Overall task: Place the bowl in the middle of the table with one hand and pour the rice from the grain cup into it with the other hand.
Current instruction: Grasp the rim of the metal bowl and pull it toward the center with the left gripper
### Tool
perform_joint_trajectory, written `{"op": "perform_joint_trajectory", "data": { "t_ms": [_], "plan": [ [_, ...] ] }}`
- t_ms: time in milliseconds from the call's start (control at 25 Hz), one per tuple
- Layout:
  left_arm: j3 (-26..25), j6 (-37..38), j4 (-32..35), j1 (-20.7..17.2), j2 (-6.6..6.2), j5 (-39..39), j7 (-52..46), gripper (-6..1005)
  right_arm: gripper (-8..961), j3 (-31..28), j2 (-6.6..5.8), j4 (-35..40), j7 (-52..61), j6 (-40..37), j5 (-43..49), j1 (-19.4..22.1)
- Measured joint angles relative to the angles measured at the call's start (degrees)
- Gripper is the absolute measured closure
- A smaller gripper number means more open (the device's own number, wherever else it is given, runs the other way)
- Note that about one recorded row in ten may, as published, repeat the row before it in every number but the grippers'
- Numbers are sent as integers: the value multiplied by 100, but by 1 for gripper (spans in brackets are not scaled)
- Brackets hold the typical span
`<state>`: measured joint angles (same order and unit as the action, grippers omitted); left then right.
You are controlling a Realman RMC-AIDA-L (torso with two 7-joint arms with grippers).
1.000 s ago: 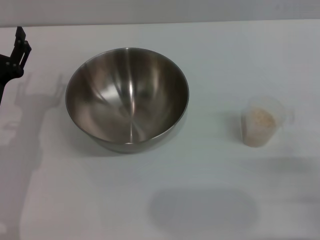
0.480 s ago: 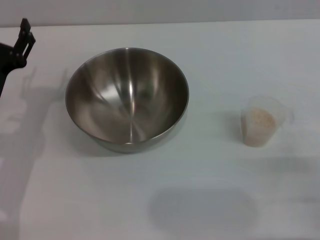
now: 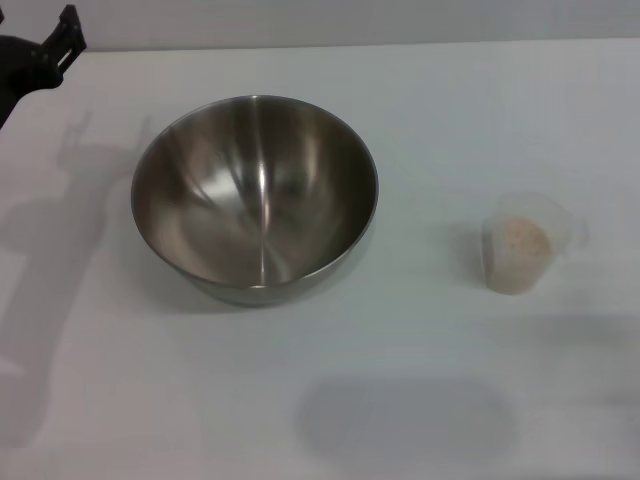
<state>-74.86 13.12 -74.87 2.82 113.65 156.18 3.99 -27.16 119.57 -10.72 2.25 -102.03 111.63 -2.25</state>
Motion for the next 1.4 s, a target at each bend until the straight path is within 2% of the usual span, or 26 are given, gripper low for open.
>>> {"op": "perform_joint_trajectory", "data": {
  "t_ms": [40, 120, 200, 280, 320, 360, 400, 440, 480, 520, 560, 640, 680, 800, 840, 880, 920, 1080, 1160, 1400],
  "plan": [
    [0, 0, 0, 0, 0, 0, 0, 188, 113, 0, 0, 0, -1, 1, -1, 2],
    [-204, -991, -457, 78, -21, 8, 92, 188, 113, 0, 2, 0, -2, 0, -1, 4],
    [-366, -1567, -726, 152, -20, 11, 177, 187, 113, 0, 3, 0, -3, 0, -1, 5],
    [-366, -1567, -726, 152, -20, 11, 177, 187, 113, 0, 4, 0, -3, 0, -1, 5],
    [-436, -1812, -843, 183, -15, 6, 232, 187, 113, 0, 5, 0, -2, 0, -1, 4],
    [-656, -2548, -1193, 276, 6, -32, 365, 187, 113, 0, 5, 0, -2, 0, -1, 1],
    [-656, -2548, -1193, 276, 6, -32, 365, 187, 113, 0, 5, 1, -2, 0, -1, -4],
    [-769, -2940, -1369, 333, 19, -49, 425, 186, 113, 0, 5, 0, -2, 0, -1, -8],
    [-769, -2940, -1369, 333, 19, -49, 425, 186, 113, 0, 5, 0, -2, -1, -1, -9],
    [-862, -3250, -1503, 386, 30, -58, 499, 186, 113, 0, 5, 0, -2, -1, -1, -9],
    [-1040, -3779, -1717, 506, 78, -110, 717, 186, 113, 0, 5, 0, -2, -1, -1, -10],
    [-1148, -3990, -1774, 567, 124, -178, 877, 186, 113, 0, 5, 0, -2, 0, -1, -11],
    [-1418, -4367, -1831, 705, 226, -464, 1296, 186, 113, 0, 5, 0, -2, 0, -1, -12],
    [-1858, -4848, -1810, 873, 338, -1125, 1993, 185, 113, 0, 5, -1, 2, 2, -1, -13],
    [-1858, -4848, -1810, 873, 338, -1125, 1993, 185, 113, 0, 5, 0, 7, 2, -1, -12],
    [-2047, -5048, -1788, 926, 374, -1445, 2334, 185, 113, 0, 5, 0, 13, 4, -1, -12],
    [-2380, -5327, -1732, 973, 424, -2144, 2884, 185, 113, 0, 6, 0, 20, 4, -1, -13],
    [-2830, -5804, -1620, 981, 429, -3265, 3650, 184, 113, 0, 13, -2, 25, 7, -1, -12],
    [-2983, -5997, -1607, 975, 435, -3545, 3852, 184, 113, 0, 14, -13, 24, 8, -1, -13],
    [-3191, -6321, -1605, 937, 429, -3811, 4082, 183, 113, 0, 14, 0, 23, 9, -1, -16]
  ]
}}
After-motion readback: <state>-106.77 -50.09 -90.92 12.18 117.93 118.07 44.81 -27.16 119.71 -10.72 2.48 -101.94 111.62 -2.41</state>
